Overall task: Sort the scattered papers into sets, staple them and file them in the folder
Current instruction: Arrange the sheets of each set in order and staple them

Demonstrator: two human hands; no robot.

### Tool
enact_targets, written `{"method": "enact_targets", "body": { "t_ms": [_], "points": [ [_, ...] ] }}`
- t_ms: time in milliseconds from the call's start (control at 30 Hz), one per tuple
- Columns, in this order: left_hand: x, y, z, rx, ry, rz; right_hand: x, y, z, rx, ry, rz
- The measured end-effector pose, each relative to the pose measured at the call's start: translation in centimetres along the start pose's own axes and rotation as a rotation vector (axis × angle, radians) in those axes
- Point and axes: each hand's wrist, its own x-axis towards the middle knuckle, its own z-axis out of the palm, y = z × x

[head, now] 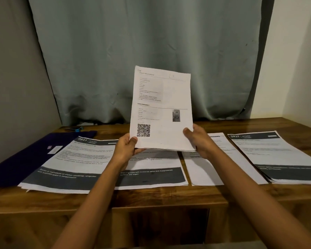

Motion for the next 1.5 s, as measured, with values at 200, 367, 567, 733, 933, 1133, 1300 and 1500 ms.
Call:
{"method": "enact_targets", "body": {
  "t_ms": [200, 367, 567, 733, 933, 1133, 1300, 1500],
  "points": [
    [-0.2, -0.3, 0.1, -0.015, 0.042, 0.007, -1.6, 1.1, -0.5, 0.208, -0.202, 0.102],
    [-0.5, -0.6, -0.4, -0.049, -0.146, 0.018, -1.6, 1.0, -1.7, 0.236, -0.180, 0.096],
    [-0.2, -0.2, -1.0, 0.027, -0.327, -0.044, -2.0, 0.4, -3.8, 0.195, -0.169, 0.101],
    [0.6, 1.4, -1.0, -0.073, -0.568, -0.215, -2.7, -0.1, -6.3, 0.186, -0.129, 0.115],
    [2.1, 2.3, 5.3, -0.262, -0.360, -0.211, -3.8, -0.3, -10.1, 0.163, -0.117, 0.152],
    [4.0, 1.9, 12.5, -0.285, -0.211, -0.133, -4.9, 0.7, -13.7, 0.122, -0.044, 0.151],
    [4.3, 2.2, 17.4, -0.220, -0.202, 0.046, -5.9, -0.1, -17.6, -0.300, 0.034, 0.117],
    [3.8, 2.4, 22.0, -0.125, -0.250, 0.232, -3.7, -3.1, -20.3, -0.020, 0.314, -0.039]
  ]
}}
